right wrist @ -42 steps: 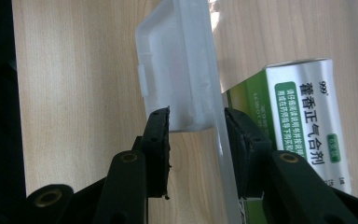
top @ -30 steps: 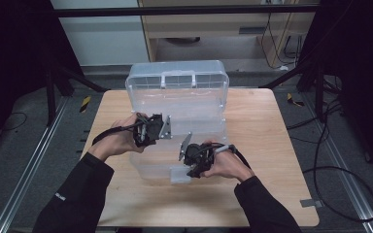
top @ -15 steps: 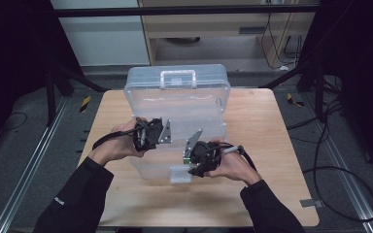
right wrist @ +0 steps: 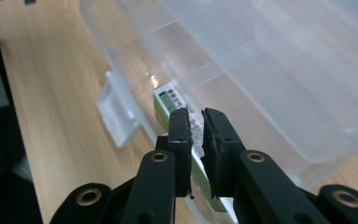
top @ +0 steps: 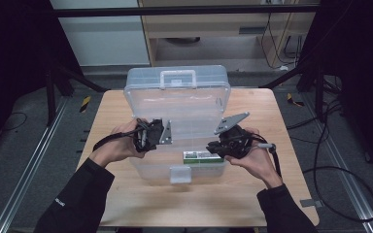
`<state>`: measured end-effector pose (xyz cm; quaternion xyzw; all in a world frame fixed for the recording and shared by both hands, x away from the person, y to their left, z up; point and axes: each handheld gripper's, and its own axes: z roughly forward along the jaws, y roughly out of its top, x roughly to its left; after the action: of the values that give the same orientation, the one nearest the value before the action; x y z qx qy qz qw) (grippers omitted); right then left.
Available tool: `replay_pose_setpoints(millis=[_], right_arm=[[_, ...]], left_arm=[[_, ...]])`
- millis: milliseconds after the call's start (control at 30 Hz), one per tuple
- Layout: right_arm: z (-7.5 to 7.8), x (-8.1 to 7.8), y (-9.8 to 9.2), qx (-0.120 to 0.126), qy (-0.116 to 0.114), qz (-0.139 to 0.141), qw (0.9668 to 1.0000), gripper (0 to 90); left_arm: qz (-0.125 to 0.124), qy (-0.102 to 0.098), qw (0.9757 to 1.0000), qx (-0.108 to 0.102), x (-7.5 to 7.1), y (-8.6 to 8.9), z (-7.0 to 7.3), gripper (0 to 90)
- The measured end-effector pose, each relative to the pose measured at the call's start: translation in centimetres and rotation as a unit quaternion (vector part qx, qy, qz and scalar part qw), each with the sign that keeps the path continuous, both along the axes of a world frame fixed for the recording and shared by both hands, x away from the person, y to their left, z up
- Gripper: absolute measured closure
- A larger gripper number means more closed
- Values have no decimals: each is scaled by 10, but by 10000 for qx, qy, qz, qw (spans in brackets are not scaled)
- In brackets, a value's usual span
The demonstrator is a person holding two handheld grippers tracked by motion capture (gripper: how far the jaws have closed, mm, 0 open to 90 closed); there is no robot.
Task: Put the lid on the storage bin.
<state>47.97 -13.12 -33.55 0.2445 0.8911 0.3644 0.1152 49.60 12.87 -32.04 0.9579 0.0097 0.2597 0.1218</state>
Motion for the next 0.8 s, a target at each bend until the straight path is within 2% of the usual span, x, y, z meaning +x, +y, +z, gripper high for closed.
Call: replay_pose_setpoints(millis=[133,267,433,533,633,800], right_arm=[[6,2,-11,344,-117,-295,9989,856],[12,5,-20,724,-253,-574,9954,897],[15,13,-26,917,-416,-958,9903,900],[16,23,-31,1105,-453,-1259,9848,900],[17,31,-35,1166,-454,-1444,9816,900],[18,42,-37,1182,-431,-1634,9785,900]], left_arm=[[16,-3,10000,4,0,0,0,827],[25,-17,10000,7,-1,-1,0,827],[26,-19,10000,11,-1,-1,-1,827],[26,-19,10000,9,-2,-1,-1,827],[18,-30,10000,15,-2,-1,-1,826],[16,-23,10000,12,-3,-1,-2,827]])
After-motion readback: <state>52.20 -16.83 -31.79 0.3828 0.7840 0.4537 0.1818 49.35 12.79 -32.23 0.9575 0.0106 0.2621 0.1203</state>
